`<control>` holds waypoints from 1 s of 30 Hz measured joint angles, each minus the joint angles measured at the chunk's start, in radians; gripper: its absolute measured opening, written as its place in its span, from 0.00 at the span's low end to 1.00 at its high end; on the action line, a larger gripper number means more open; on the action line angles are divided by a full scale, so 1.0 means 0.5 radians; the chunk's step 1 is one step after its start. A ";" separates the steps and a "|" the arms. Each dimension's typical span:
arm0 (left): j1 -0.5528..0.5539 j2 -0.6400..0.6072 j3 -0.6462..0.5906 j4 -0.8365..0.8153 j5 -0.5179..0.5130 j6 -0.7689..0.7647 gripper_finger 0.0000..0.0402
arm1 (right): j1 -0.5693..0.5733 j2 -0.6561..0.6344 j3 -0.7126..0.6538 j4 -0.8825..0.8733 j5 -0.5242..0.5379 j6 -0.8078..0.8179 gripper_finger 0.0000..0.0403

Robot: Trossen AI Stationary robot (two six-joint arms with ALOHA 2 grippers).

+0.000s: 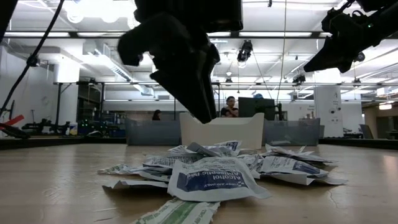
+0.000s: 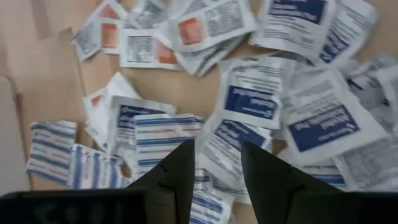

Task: Pick & Place First Aid Supplies
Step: Put the blue alcohol pad into the middle gray bin

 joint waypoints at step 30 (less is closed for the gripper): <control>0.113 0.026 -0.273 0.425 0.081 0.124 0.32 | 0.000 0.001 0.000 0.000 0.000 0.000 0.10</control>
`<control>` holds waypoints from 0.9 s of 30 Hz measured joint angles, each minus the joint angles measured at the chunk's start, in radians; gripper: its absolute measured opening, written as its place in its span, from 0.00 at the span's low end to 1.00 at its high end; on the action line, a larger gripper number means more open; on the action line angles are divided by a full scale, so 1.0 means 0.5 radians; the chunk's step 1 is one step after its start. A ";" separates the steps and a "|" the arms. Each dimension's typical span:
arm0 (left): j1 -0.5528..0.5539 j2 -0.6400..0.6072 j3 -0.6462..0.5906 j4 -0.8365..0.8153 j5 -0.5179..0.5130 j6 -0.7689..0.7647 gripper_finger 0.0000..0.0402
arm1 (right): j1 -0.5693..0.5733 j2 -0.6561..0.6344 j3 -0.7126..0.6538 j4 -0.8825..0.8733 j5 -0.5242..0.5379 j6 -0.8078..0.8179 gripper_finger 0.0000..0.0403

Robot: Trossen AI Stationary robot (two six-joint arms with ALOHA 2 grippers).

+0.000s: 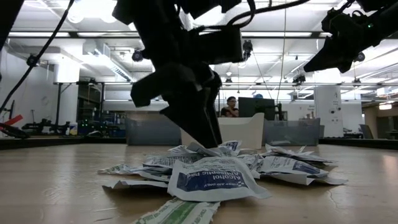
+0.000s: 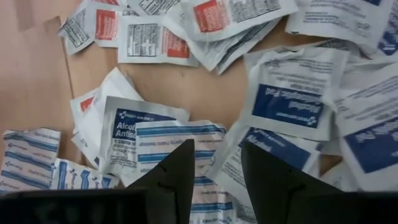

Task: Pick & Place First Aid Supplies
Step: Put the blue alcohol pad into the middle gray bin

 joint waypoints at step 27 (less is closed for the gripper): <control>0.024 -0.006 -0.150 0.040 0.012 -0.079 0.04 | 0.000 0.000 -0.001 0.000 0.000 0.000 0.10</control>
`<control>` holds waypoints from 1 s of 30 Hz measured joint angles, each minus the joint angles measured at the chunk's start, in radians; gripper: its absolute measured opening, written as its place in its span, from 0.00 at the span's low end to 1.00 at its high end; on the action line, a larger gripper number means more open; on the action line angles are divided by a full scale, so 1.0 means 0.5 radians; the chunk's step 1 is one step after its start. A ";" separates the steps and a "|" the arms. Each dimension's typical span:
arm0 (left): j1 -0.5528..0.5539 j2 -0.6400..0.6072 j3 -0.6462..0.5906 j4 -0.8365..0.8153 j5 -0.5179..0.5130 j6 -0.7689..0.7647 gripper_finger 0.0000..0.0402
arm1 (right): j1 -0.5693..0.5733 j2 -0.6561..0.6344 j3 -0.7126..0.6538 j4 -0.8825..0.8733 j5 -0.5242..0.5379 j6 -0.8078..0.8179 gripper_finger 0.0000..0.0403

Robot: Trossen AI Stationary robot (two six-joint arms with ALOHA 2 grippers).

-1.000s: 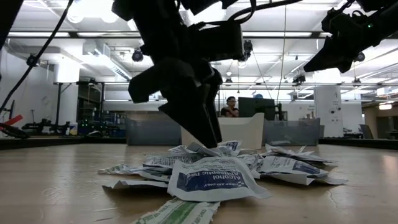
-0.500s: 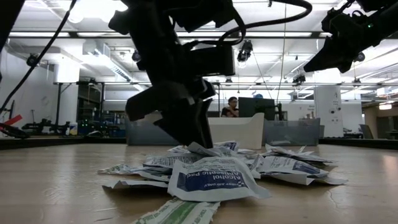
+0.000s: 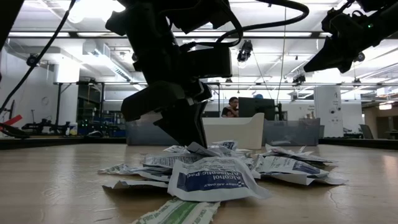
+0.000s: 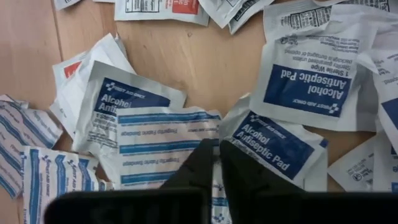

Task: Pick & Place First Aid Supplies
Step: Put the blue alcohol pad into the middle gray bin

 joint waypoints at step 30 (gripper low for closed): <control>0.002 -0.155 0.341 -0.318 0.062 -0.035 0.00 | -0.001 0.000 -0.003 -0.001 0.000 0.000 0.10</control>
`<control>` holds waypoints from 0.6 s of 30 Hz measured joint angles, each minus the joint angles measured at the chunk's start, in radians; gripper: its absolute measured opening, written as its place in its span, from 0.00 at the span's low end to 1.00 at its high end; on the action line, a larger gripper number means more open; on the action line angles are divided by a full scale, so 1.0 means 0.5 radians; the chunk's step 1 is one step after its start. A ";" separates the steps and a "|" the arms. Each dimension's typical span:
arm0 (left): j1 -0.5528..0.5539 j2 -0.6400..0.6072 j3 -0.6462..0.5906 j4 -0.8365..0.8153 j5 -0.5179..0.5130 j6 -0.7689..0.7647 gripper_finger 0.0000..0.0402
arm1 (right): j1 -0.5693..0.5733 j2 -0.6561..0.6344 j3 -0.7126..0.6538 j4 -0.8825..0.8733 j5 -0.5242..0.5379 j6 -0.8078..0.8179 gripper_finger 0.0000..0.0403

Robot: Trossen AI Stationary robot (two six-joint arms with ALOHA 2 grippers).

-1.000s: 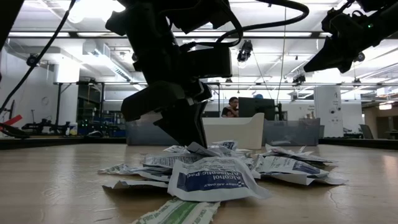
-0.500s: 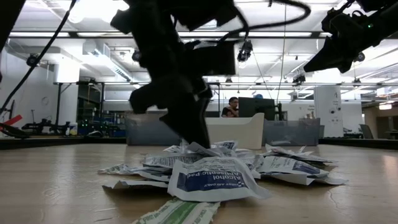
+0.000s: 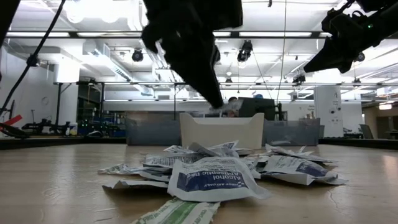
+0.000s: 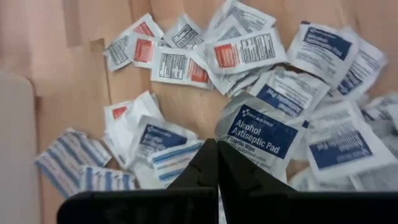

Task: Pick & Place First Aid Supplies
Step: Put the blue alcohol pad into the middle gray bin

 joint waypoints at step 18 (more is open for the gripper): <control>0.155 -0.223 0.057 0.702 -1.054 0.348 0.00 | 0.001 0.001 -0.077 -0.001 0.000 -0.001 0.10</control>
